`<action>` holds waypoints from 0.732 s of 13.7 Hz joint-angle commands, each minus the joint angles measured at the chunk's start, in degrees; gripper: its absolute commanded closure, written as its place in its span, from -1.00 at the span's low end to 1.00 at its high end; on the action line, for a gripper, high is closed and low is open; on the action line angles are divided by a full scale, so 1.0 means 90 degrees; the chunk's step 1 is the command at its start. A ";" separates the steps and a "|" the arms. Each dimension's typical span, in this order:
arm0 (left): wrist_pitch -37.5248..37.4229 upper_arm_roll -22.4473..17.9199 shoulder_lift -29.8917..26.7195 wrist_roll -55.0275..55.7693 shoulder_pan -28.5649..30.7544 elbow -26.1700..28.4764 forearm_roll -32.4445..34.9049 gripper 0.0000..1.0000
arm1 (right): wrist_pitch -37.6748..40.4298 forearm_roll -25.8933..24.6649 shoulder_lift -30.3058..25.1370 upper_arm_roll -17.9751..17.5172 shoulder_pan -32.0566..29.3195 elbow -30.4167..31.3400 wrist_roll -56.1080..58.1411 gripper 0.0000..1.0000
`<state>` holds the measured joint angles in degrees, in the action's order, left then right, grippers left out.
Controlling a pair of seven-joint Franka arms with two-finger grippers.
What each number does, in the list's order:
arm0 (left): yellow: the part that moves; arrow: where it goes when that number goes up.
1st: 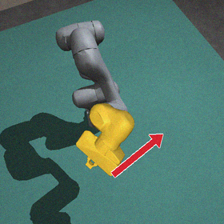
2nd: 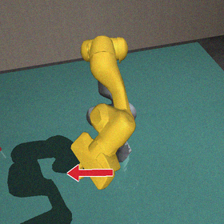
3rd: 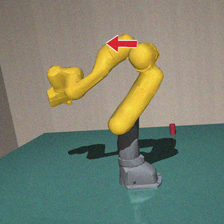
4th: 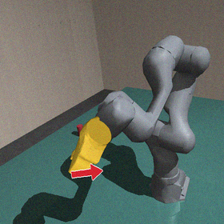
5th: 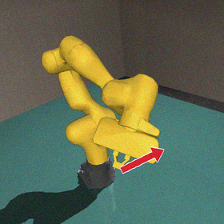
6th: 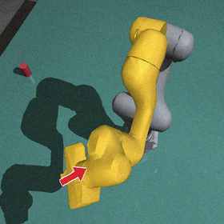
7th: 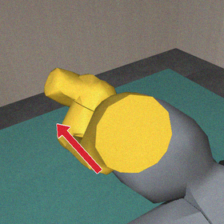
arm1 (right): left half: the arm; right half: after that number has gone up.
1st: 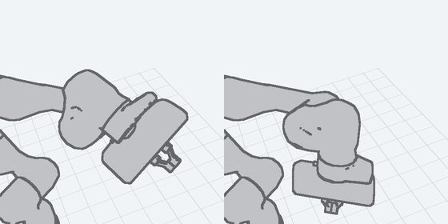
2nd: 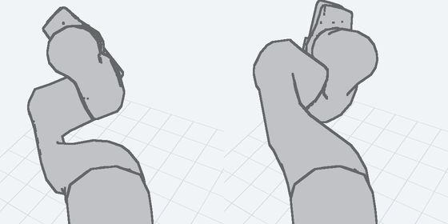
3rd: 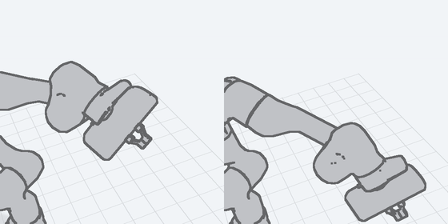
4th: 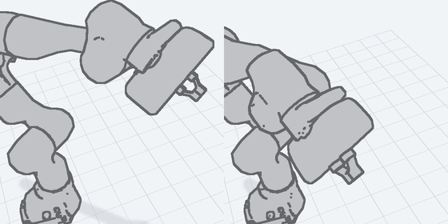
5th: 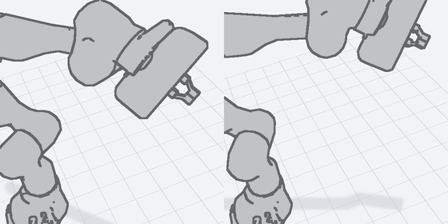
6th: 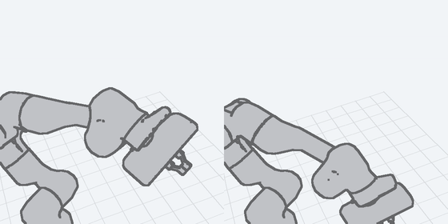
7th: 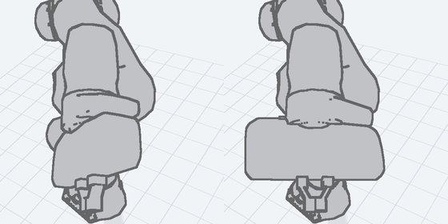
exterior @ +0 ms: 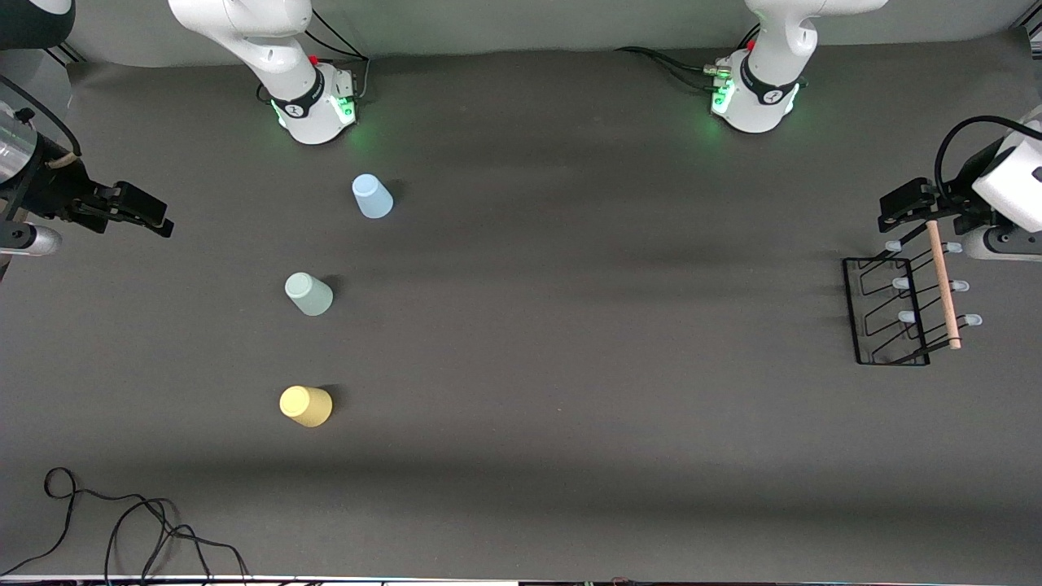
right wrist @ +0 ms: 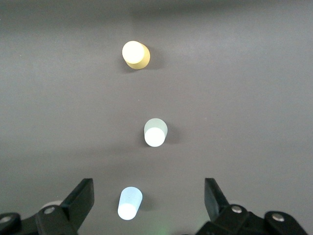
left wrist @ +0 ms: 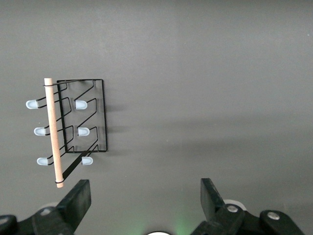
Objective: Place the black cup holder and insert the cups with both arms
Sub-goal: 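Reach the left gripper toward the wooden handle of the black rack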
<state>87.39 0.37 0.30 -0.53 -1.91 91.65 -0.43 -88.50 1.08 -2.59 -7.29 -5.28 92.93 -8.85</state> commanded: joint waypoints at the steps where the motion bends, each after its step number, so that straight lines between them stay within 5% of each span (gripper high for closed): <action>1: 0.0007 -0.0012 -0.0004 -0.0069 -0.0012 -0.0027 0.0107 -1.00 | 0.0058 0.0036 -0.0054 0.0029 0.0040 -0.0062 0.0095 -1.00; 10: 0.0299 -0.0051 -0.0227 -0.0262 0.0435 0.0576 0.0398 -1.00 | 0.0117 0.0046 -0.0113 0.0078 0.0030 -0.0062 0.0095 -1.00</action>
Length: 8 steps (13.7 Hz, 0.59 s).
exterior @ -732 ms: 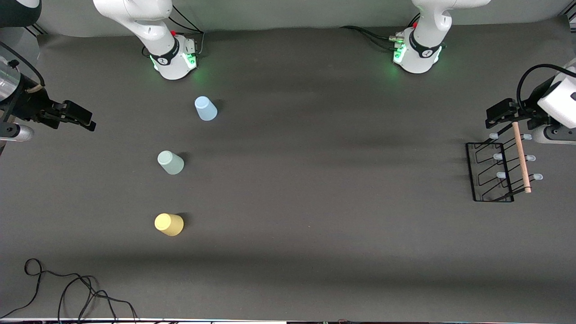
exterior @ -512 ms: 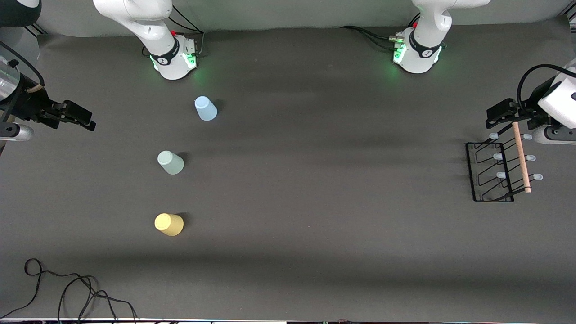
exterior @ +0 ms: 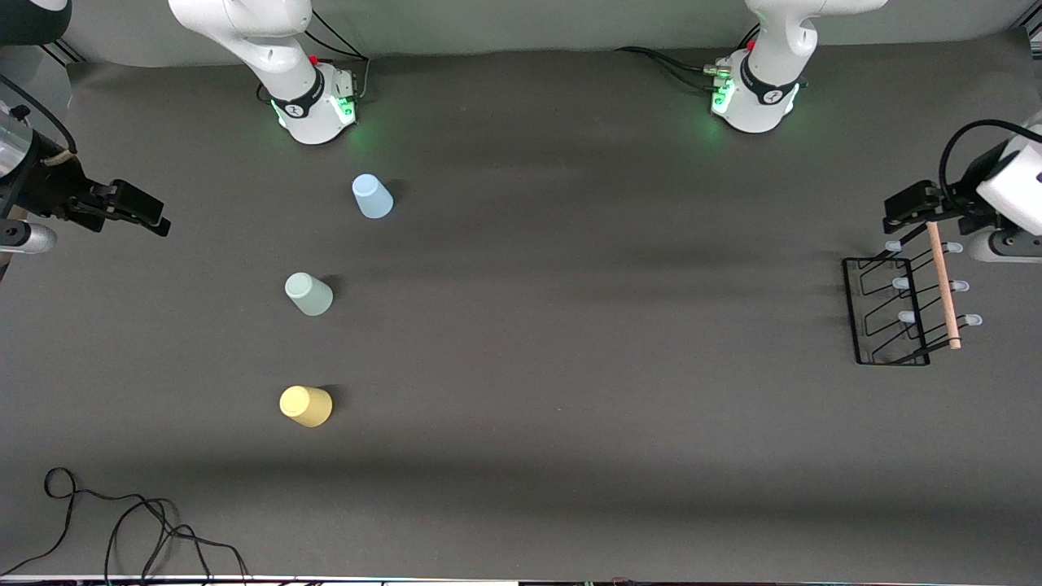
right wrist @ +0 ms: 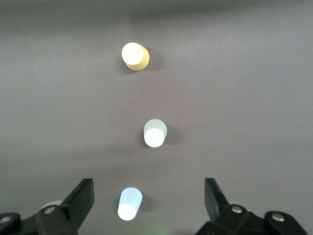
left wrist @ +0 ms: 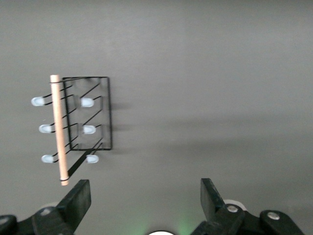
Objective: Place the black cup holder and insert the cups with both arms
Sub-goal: 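Reach the left gripper toward the wooden handle of the black rack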
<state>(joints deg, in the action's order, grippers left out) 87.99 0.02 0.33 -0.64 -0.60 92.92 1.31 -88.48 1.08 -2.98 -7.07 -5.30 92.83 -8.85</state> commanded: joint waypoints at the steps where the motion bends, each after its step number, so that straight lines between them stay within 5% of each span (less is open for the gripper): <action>1: 0.0358 -0.0013 -0.0281 -0.0793 0.0591 0.0601 0.0215 -1.00 | 0.0114 0.0036 -0.0069 0.0043 0.0042 -0.0042 0.0095 -1.00; 5: 0.0487 -0.0013 -0.0359 -0.3021 0.2085 0.0895 0.0206 -1.00 | 0.0114 -0.0061 0.0018 0.0024 0.0033 -0.0012 0.0260 -1.00; 8: 0.0817 -0.0013 -0.0729 -0.3132 0.2254 0.1479 0.0206 -1.00 | 0.0104 -0.0032 0.0009 0.0024 0.0042 -0.0003 0.0241 -0.99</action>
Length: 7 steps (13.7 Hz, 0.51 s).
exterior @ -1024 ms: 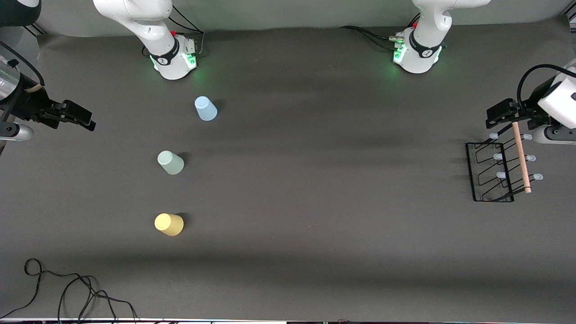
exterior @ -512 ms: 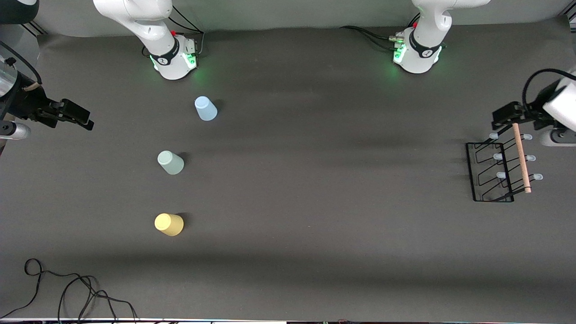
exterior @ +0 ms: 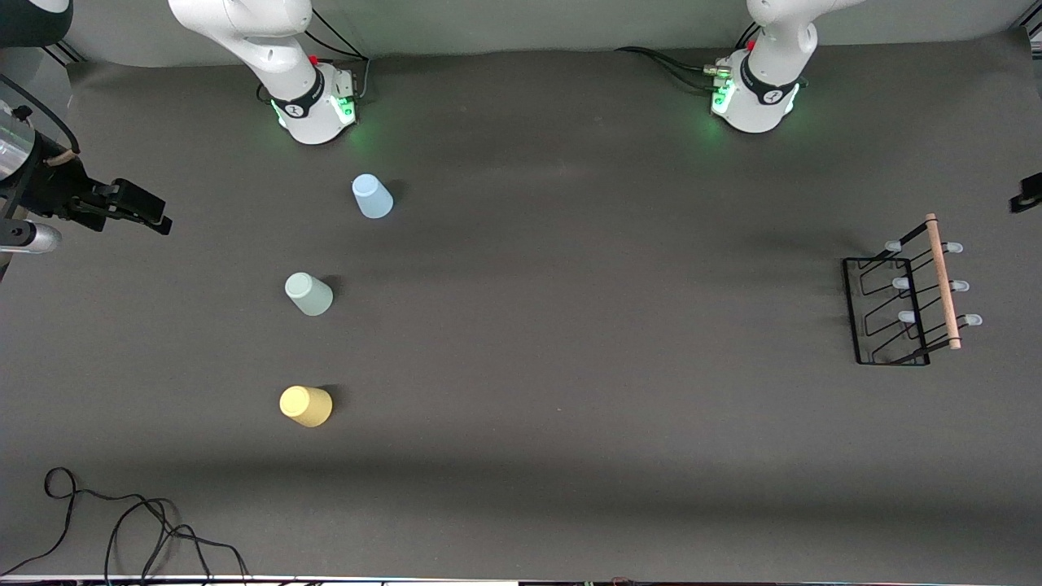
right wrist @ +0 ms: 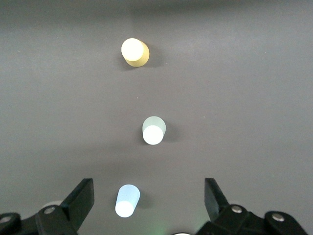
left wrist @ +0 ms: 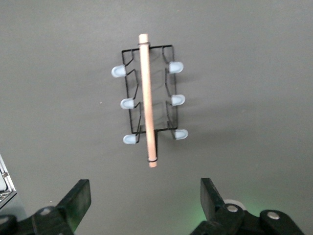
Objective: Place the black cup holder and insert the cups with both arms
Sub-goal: 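Reach the left gripper toward the wooden handle of the black rack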
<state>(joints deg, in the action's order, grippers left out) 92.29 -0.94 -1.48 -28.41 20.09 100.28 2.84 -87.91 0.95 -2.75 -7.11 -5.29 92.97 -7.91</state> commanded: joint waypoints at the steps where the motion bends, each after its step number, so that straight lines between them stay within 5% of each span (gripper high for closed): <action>1: 0.0525 0.0094 -0.0625 -0.0047 -0.0045 0.0926 0.0036 -1.00 | 0.0021 -0.0008 -0.0027 0.0028 0.0041 -0.0017 0.0098 -0.99; 7: 0.2983 0.0094 -0.0441 -0.0348 -0.0035 0.2811 0.0036 -1.00 | -0.0076 -0.0027 0.0012 0.0028 0.0051 0.0099 0.0088 -0.96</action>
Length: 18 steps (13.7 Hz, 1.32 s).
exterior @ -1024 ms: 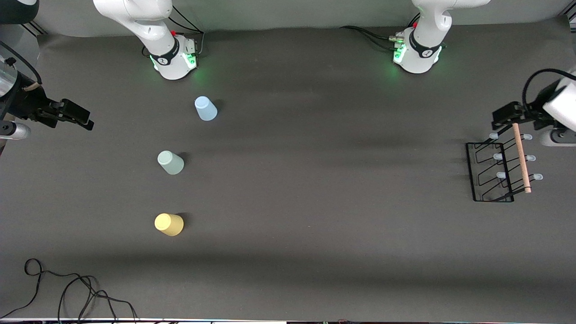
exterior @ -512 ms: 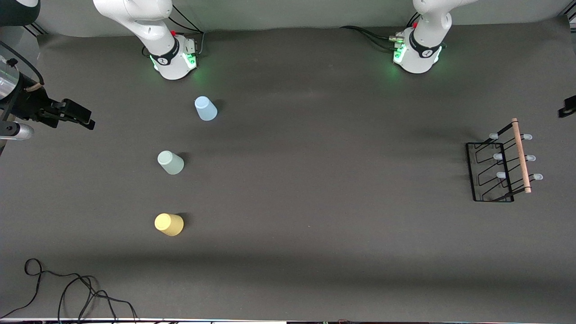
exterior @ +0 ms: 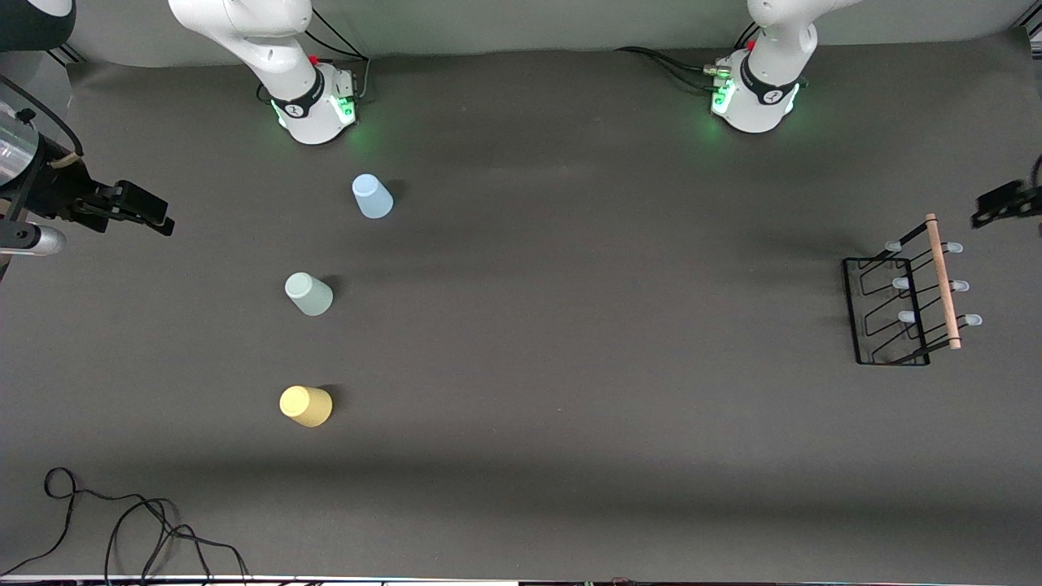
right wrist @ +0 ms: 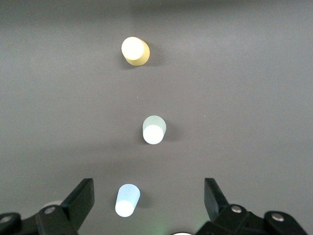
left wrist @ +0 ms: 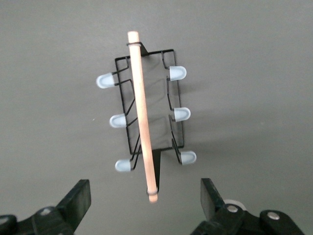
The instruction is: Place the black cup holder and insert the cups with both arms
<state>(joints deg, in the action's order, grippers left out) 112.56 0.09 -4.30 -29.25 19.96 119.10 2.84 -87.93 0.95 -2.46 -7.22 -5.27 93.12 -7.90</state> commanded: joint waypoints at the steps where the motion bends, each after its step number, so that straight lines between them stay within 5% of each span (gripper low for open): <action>1: 0.1045 -0.0020 -0.0021 -0.0265 0.0037 0.0886 0.0036 -1.00 | -0.0296 -0.0027 -0.0039 0.0041 0.0048 0.0305 0.0087 -0.92; 13: 0.2249 -0.0020 0.0859 -0.0520 0.0165 0.1093 0.0036 -0.96 | -0.3235 0.0022 -0.0031 0.0060 0.0185 0.3293 0.0067 -0.99; 15: 0.2250 0.0000 0.0859 -0.0383 0.0145 0.1093 0.0036 -0.48 | -0.3927 -0.0037 0.0204 0.0060 0.0437 0.3723 0.0030 -0.99; 18: 0.2181 0.0029 0.0849 -0.0023 0.0136 0.1074 0.0036 0.79 | -0.4867 -0.0037 0.0458 0.0060 0.0449 0.4291 -0.0379 -0.99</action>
<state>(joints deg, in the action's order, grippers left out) 132.09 0.29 4.53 -32.24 21.69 127.90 2.84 -127.77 0.93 0.97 -7.21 -1.72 128.98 -8.69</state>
